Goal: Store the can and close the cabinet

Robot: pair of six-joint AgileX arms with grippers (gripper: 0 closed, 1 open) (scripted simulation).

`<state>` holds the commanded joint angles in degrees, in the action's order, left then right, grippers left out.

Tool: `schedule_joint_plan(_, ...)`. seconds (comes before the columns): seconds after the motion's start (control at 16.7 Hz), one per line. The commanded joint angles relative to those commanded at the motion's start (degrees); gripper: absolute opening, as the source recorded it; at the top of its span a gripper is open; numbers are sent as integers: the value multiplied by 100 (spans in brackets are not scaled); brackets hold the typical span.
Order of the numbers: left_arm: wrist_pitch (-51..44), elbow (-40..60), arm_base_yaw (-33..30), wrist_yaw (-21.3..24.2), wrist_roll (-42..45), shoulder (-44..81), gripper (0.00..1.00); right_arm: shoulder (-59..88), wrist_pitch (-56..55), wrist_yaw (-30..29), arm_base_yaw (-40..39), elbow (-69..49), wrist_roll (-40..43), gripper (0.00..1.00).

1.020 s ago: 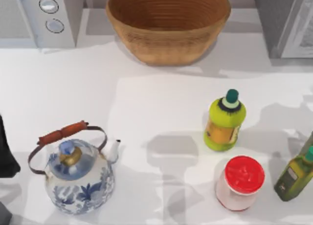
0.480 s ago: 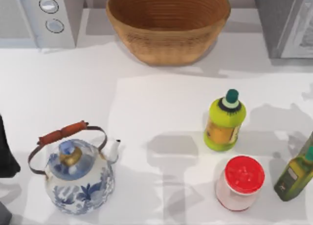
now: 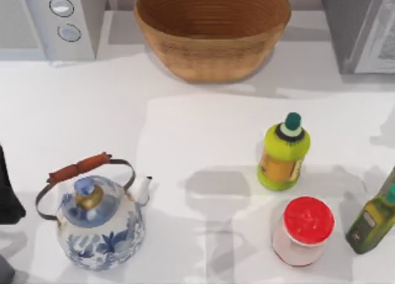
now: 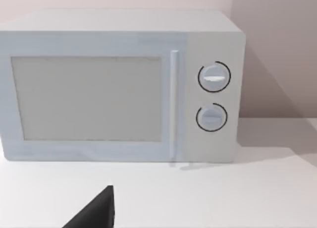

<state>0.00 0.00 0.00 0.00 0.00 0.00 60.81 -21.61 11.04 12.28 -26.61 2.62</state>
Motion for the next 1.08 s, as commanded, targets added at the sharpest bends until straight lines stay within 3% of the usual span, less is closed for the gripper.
schedule_joint_plan(0.72, 0, 0, 0, 0, 0, 0, 100, -5091, 1803, -919, -1022, 2221, -223, 0)
schedule_joint_plan(1.08, 0, 0, 0, 0, 0, 0, 100, -6081, 2161, -1104, -1228, 2662, -262, 0)
